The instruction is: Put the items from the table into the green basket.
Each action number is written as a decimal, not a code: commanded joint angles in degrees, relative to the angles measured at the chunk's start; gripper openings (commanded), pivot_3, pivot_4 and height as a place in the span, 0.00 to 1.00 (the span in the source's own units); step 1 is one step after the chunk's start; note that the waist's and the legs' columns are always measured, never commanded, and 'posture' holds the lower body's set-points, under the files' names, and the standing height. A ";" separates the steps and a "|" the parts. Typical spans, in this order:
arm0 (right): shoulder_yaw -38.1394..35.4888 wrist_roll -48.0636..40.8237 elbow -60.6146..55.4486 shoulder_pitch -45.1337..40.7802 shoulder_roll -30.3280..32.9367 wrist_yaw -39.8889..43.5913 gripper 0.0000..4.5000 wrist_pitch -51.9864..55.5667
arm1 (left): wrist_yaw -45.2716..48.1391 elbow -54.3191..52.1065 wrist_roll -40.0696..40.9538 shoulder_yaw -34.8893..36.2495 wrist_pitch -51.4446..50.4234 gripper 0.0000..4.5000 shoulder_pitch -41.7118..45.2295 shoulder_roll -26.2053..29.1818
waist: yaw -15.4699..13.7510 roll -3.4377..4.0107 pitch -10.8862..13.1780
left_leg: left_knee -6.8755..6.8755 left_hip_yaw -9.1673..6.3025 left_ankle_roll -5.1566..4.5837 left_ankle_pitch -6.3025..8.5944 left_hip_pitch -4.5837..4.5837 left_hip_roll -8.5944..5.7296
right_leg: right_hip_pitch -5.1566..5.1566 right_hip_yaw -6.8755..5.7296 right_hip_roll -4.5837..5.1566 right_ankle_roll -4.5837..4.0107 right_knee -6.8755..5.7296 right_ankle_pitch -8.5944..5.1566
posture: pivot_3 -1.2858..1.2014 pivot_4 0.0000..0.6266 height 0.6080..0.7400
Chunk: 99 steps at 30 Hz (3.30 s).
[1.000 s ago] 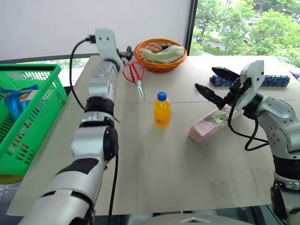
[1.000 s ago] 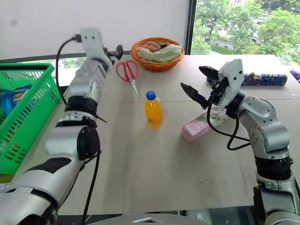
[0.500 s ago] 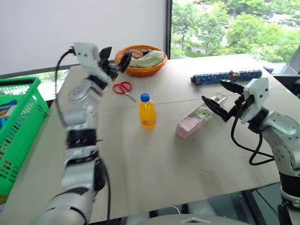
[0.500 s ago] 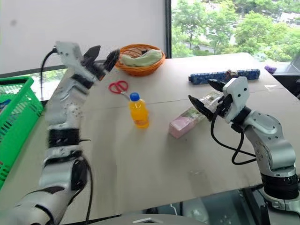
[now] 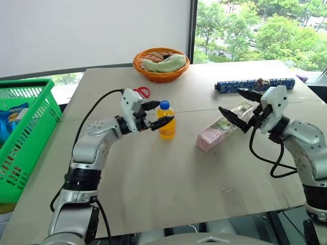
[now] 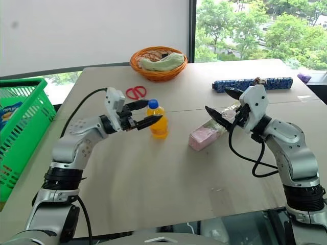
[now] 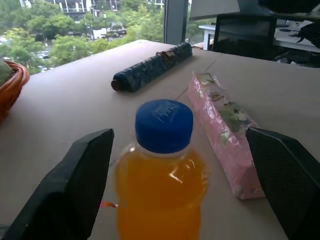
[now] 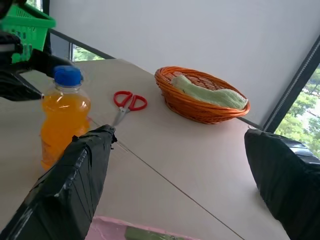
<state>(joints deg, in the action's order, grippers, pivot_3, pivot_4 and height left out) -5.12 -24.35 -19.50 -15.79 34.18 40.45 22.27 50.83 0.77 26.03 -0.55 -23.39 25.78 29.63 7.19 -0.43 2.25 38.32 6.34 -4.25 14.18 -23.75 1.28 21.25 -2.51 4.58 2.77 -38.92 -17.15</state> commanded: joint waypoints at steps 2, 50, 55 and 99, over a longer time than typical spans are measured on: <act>1.58 0.53 -3.42 4.03 3.01 2.72 1.00 1.15 | -1.23 3.73 -3.75 -0.78 3.67 0.98 1.67 -1.41 | -0.13 0.02 -0.01 | 0.00 0.03 0.00 0.00 0.00 0.01 | 0.02 0.01 0.00 0.00 0.02 0.00 | 0.42 0.00 1.00; -1.89 -29.27 -5.22 -5.85 -1.42 14.80 1.00 9.64 | -57.70 49.11 -21.23 30.38 28.01 0.90 13.70 27.93 | -5.04 -1.75 -0.57 | 0.01 0.01 0.14 0.30 -0.15 -0.14 | 0.23 -0.30 0.48 -0.04 0.00 0.05 | 0.49 0.00 1.00; -1.10 -27.70 -4.98 -6.40 -1.61 13.87 1.00 9.00 | -53.12 50.19 -20.41 28.28 26.41 0.99 15.45 25.50 | -5.83 -1.79 -0.68 | -0.02 0.00 0.19 0.27 -0.15 -0.20 | 0.21 -0.35 0.61 -0.07 0.00 0.06 | 0.49 0.00 1.00; -17.12 -0.28 -5.46 32.51 3.28 1.29 1.00 -4.65 | -17.77 29.31 -22.19 -20.29 -11.30 0.71 19.74 -28.26 | 6.34 0.44 -1.37 | 0.08 0.44 -0.46 0.29 0.21 0.07 | -0.03 0.21 0.03 0.04 0.03 0.03 | 0.35 0.00 1.00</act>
<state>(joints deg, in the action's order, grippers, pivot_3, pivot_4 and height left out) -21.60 -24.65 -23.78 17.65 37.12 42.02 18.96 32.92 28.84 4.09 -21.03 -34.55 45.76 1.81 13.53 0.01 0.88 38.40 6.77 -4.73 14.49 -23.49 1.35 21.18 -2.30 4.62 2.81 -38.89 -17.12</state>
